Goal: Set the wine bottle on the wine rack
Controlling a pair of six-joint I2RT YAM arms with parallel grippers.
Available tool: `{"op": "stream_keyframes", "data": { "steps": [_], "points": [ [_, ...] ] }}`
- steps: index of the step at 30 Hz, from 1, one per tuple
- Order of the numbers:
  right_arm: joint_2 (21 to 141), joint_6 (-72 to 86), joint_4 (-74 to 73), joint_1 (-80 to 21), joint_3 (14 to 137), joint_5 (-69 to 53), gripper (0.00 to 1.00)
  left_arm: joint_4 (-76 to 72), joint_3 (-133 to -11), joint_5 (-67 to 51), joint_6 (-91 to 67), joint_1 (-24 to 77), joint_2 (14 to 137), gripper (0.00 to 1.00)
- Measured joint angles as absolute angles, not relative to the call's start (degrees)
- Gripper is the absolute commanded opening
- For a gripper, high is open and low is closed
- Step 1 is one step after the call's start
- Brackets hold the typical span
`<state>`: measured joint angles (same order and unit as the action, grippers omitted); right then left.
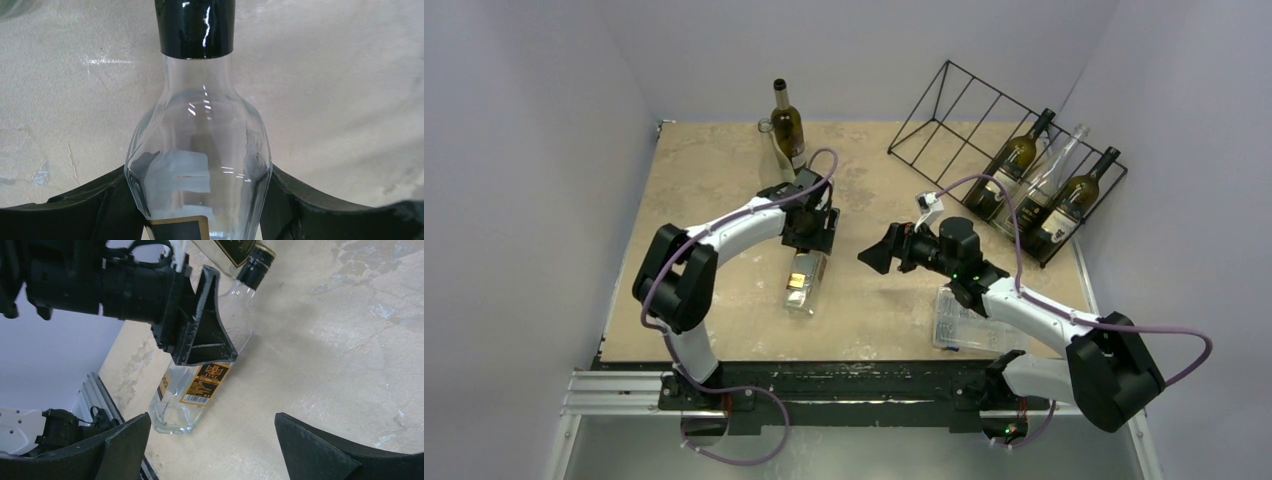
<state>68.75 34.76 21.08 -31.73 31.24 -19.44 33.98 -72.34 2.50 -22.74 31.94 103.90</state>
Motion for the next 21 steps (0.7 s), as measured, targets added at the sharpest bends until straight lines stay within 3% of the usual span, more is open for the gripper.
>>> {"op": "stream_keyframes", "data": {
  "steps": [11,21],
  "points": [
    [66.7,36.4,26.8,-29.9,29.0,-31.0,0.99,24.0,-70.8,-13.0,-24.7,31.9,88.6,0.0],
    [57.1,46.6,40.6,-21.7,24.5,-44.9,0.99,8.5,-67.2,-30.2,-31.6,32.0,87.8,0.0]
  ]
}}
